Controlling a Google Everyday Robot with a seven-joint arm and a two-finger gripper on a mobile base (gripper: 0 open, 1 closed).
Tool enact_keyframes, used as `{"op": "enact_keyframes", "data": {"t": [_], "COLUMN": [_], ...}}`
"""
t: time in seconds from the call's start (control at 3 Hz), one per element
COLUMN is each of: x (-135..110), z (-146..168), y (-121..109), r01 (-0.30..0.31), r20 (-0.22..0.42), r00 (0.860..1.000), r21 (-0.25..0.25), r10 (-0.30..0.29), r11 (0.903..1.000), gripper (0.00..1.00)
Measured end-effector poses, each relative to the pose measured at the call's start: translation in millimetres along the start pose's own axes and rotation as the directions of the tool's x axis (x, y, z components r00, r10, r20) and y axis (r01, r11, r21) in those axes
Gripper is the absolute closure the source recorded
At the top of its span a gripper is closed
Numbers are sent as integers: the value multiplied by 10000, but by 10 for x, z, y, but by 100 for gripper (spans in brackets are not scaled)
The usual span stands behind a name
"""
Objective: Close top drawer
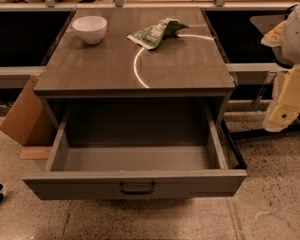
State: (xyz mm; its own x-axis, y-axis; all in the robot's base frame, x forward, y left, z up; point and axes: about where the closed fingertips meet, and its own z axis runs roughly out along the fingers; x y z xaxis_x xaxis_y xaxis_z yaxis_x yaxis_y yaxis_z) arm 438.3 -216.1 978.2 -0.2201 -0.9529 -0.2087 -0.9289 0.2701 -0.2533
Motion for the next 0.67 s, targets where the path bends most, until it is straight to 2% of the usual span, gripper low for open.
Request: {"op": "enact_keyframes", "data": {"t": [0.33,0.67], "x": [0,27], "z": [0,198], "y": [0,101], "r01": [1,605], "r20": [0,1], "r00": [10000,9982], "r21": [0,-462], "r10": [-1,-606], "r11": [10000,9971], "gripper": [0,0]}}
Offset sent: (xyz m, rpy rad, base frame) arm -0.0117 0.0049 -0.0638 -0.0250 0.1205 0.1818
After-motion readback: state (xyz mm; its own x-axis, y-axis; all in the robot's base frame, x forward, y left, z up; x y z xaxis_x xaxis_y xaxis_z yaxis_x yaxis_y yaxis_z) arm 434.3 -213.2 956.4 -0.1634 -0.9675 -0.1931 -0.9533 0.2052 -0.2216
